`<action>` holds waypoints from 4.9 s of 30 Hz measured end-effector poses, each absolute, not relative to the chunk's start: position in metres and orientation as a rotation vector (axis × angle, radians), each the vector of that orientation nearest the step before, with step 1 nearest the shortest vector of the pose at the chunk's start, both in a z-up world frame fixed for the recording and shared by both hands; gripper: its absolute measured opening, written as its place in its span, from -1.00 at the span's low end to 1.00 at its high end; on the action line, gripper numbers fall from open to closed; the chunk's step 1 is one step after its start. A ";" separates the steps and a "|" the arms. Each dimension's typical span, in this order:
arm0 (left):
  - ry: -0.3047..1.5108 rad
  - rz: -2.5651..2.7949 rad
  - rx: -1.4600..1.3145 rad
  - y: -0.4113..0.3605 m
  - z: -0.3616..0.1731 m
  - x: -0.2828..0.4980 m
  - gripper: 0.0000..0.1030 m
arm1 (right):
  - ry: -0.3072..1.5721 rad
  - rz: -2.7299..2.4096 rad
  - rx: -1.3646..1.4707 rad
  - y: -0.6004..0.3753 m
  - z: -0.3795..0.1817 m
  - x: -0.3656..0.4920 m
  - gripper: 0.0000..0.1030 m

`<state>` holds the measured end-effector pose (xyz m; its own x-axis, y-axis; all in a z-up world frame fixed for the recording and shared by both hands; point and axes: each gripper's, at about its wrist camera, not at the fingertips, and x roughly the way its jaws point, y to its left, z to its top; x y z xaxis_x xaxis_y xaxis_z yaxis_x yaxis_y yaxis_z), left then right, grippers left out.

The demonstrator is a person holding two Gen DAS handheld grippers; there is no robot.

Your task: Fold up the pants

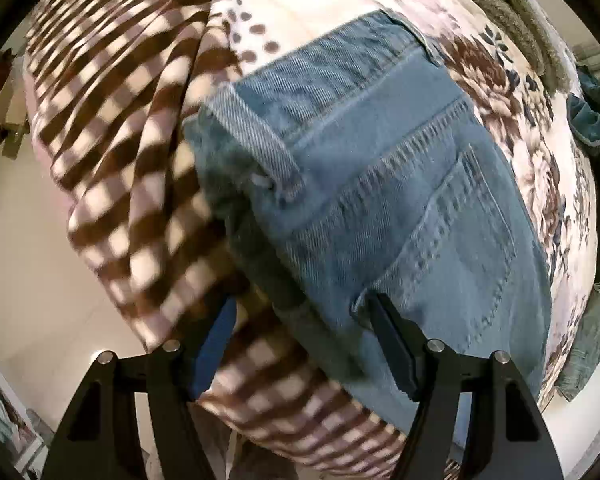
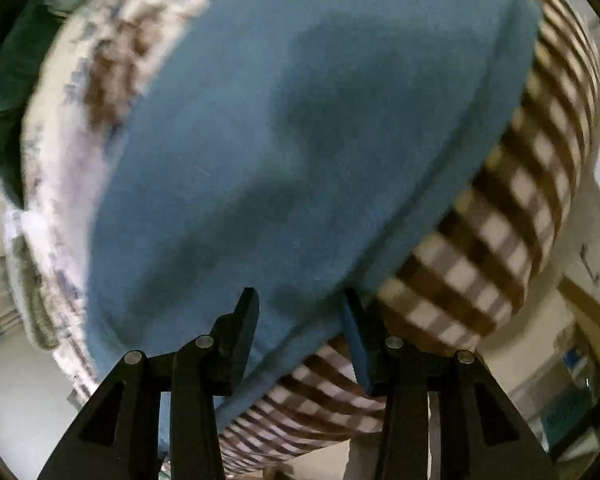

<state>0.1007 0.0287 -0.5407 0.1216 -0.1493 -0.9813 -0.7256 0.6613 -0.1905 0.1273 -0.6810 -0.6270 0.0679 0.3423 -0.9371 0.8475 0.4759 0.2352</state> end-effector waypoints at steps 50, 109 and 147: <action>1.477 0.156 -0.317 -0.098 -0.546 0.272 0.74 | 1.774 0.406 0.181 -0.370 -0.614 0.409 0.04; 1.389 0.049 -0.238 -0.127 -0.492 0.254 0.87 | 1.345 0.122 0.664 -0.523 -0.559 0.318 0.47; 1.699 -0.152 -0.022 -0.331 -0.561 0.179 1.00 | 1.053 -0.636 1.174 -0.846 -0.579 0.075 -0.84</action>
